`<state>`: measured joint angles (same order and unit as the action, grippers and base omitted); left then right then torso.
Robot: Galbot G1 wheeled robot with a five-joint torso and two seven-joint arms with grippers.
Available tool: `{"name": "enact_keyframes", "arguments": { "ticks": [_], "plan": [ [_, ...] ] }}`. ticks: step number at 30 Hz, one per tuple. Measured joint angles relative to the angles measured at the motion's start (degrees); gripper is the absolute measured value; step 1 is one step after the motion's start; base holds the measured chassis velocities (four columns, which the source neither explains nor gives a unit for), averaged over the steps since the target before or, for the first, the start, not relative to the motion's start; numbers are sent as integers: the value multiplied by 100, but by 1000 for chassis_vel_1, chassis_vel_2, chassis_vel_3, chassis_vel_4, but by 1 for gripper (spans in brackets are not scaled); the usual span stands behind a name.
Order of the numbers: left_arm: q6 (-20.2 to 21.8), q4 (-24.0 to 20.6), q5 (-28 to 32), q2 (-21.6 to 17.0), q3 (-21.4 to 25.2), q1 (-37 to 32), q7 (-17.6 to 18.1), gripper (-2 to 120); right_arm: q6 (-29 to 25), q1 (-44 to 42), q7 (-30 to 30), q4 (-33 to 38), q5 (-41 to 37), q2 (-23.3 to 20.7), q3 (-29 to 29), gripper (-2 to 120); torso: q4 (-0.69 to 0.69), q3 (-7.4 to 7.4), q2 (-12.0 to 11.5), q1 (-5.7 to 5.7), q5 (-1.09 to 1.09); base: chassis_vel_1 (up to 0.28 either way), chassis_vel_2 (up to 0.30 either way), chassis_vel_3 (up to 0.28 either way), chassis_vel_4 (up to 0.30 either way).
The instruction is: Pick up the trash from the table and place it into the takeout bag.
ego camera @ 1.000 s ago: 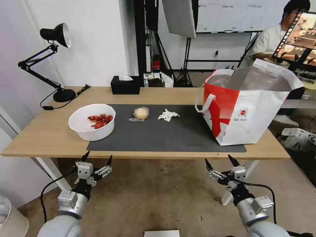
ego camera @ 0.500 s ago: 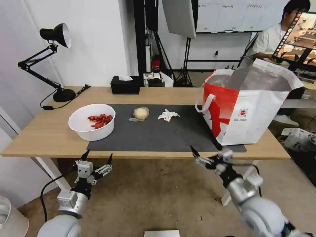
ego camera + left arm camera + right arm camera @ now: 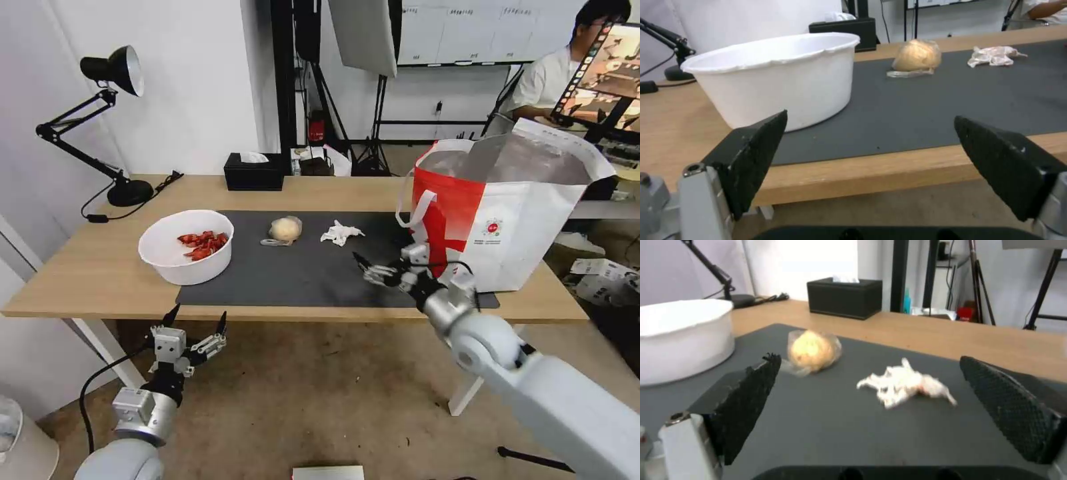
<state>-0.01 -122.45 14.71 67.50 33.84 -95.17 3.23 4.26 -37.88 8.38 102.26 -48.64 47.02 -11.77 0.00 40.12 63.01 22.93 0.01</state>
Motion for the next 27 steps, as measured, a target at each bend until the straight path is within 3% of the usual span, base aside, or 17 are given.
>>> {"name": "enact_keyframes", "arguments": {
  "ticks": [3,11,19,27],
  "plan": [
    [2,9,-1,14,-7,2,5,100,191,821,263,-620,-145,400,-541,100,1,0,0,0,-1,0,0,0,0],
    [2,46,-1,44,1,3,3,100,916,2003,840,-1925,-398,1329,-1356,100,1,-1,1,0,-4,0,0,0,0],
    [-22,68,4,64,31,-8,3,100,1364,2520,1252,-3336,-324,2167,-1508,100,1,-1,0,0,-1,0,0,0,0],
    [-45,148,30,37,61,5,3,100,1382,2408,1302,-3851,-87,2415,-1301,100,0,-1,1,-1,-1,0,0,0,0]
  ]
}}
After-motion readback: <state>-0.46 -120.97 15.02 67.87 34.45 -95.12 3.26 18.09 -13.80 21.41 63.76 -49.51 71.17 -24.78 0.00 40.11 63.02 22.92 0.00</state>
